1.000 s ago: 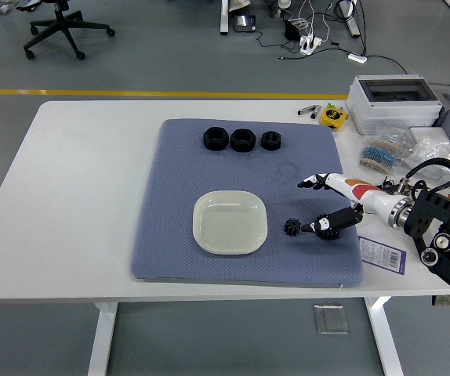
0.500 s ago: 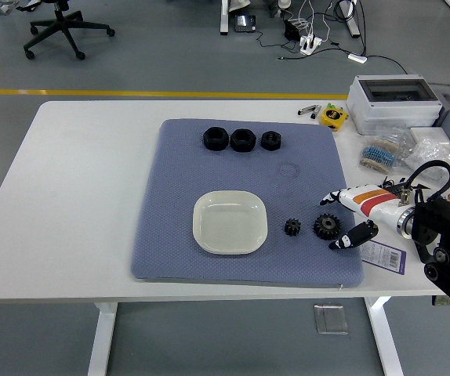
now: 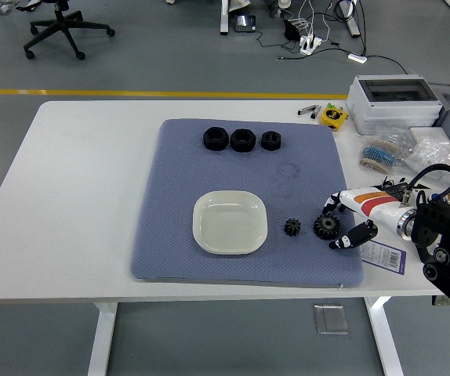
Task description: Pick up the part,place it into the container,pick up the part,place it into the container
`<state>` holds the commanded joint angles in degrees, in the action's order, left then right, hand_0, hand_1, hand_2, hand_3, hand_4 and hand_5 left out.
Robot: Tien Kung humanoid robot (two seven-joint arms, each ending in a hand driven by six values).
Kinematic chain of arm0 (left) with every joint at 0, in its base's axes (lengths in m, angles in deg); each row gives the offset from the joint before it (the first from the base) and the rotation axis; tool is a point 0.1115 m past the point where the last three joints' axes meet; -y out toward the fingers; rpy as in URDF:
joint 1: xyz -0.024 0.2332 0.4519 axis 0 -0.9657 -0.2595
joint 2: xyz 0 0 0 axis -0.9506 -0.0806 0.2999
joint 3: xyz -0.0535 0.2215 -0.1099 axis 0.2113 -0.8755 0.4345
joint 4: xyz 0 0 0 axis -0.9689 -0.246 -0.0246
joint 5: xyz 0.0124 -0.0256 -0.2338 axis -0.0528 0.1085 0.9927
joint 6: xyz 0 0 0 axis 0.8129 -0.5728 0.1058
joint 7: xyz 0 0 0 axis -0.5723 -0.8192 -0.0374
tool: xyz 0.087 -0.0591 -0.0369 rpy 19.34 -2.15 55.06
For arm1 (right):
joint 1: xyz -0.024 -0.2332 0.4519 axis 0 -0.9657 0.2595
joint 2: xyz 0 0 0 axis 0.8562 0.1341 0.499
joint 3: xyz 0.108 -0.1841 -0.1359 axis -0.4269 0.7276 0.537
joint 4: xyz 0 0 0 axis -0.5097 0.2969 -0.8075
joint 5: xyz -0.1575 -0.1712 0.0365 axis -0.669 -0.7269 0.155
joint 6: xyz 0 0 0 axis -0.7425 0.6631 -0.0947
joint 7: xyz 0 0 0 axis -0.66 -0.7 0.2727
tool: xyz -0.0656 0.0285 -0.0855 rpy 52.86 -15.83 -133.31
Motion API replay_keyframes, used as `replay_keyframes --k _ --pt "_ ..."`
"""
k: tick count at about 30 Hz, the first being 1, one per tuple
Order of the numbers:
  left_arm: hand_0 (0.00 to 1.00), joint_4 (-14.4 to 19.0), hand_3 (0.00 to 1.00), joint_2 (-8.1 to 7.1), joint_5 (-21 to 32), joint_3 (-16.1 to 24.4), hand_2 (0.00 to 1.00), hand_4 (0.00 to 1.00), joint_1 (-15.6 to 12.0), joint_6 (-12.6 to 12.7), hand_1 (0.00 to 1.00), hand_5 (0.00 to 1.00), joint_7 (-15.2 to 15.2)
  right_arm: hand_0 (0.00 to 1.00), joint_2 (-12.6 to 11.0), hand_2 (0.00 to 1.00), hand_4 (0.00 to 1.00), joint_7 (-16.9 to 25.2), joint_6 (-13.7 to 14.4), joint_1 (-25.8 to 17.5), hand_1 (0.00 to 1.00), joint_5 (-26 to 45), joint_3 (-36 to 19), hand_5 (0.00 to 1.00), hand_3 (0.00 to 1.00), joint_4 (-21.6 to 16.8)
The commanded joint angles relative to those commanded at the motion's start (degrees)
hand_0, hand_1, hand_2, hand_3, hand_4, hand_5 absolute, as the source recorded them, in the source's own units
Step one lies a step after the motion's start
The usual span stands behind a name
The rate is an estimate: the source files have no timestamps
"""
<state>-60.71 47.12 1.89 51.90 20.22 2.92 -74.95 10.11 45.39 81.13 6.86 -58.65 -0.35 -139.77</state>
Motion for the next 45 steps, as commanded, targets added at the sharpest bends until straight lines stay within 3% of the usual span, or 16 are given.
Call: replay_keyframes --k 4,5,16,17,22,23,45 --pt "0.827 0.0 0.583 0.0 -0.2 0.2 0.839 0.514 0.0 0.1 0.812 0.694 -0.1 0.583 0.4 0.635 0.843 -0.5 0.3 0.1 0.619 1.3 0.3 0.164 0.609 0.9" --pt "0.827 0.0 0.583 0.0 -0.3 0.2 0.839 0.514 0.0 0.0 0.813 0.694 -0.1 0.551 0.5 0.589 0.768 -0.6 0.5 0.1 0.564 1.5 0.3 0.139 0.571 1.2" --pt "0.827 0.0 0.583 0.0 -1.0 0.7 0.839 0.514 0.0 0.0 0.813 0.693 -0.2 0.539 1.0 0.58 0.751 -1.2 0.0 0.2 0.559 2.8 0.8 0.147 0.555 1.6" --pt "0.827 0.0 0.582 0.0 -1.1 0.8 0.839 0.515 0.0 0.1 0.812 0.693 -0.2 0.513 1.0 0.533 0.72 -1.3 0.0 0.3 0.516 2.9 0.7 0.133 0.52 1.6" --pt "0.827 0.0 0.582 0.0 -1.2 1.0 0.839 0.515 0.0 0.1 0.812 0.693 -0.2 0.513 0.8 0.533 0.72 -1.6 -0.1 0.2 0.516 4.5 0.4 0.133 0.52 1.5" --pt "0.827 0.0 0.582 0.0 -1.2 0.9 0.84 0.515 0.0 0.1 0.813 0.695 -0.2 0.466 0.8 0.494 0.701 -1.7 -0.1 0.2 0.476 4.9 0.3 0.128 0.495 1.5" --pt "0.827 0.0 0.581 0.0 -1.1 0.8 0.84 0.512 -0.1 0.2 0.812 0.697 -0.3 0.467 1.1 0.49 0.693 -2.1 1.3 0.1 0.473 10.3 -0.5 0.17 0.491 0.9"
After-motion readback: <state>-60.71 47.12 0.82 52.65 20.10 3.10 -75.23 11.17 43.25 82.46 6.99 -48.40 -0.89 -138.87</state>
